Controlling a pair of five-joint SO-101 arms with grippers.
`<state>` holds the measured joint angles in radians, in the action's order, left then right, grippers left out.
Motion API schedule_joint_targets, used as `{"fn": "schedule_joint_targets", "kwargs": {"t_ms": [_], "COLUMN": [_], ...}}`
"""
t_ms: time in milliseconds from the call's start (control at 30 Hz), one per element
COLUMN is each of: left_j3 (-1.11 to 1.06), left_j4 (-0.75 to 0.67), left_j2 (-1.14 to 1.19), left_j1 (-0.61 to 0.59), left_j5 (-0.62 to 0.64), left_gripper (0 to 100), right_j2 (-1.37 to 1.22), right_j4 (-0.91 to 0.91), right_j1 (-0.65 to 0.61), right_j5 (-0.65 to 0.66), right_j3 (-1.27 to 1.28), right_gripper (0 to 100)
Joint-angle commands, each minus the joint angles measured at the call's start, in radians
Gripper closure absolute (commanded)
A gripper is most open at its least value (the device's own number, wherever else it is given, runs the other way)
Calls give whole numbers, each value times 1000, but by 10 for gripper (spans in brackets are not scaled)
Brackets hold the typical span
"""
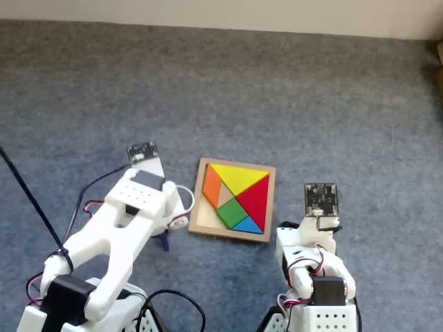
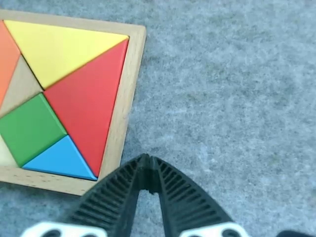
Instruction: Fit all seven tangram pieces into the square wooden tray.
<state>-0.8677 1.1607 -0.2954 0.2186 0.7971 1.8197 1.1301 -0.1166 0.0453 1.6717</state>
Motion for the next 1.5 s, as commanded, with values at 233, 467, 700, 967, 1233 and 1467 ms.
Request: {"fn": "schedule_joint_targets", "kwargs": {"t_ms": [233, 467, 700, 967, 1233, 1467], "left_j3": [255, 242, 71, 18, -12, 50], "left_j4": [55, -221, -540, -589, -532, -534], "left_j2": [-16, -4, -4, -5, -16, -18], "left_j1": [185, 254, 269, 286, 337, 272], "left_j5": [190, 325, 344, 284, 284, 281], "left_gripper": [995, 995, 989, 747, 771, 779], "right_j2": [16, 16, 16, 16, 16, 16], "right_j4": [-22, -22, -22, -22, -22, -22], "right_j1": [16, 16, 16, 16, 16, 16], "right_j5": [-3, -3, -3, -3, -3, -3], "right_j3": [131, 131, 131, 131, 131, 131], "right_gripper": [993, 993, 993, 993, 993, 993]}}
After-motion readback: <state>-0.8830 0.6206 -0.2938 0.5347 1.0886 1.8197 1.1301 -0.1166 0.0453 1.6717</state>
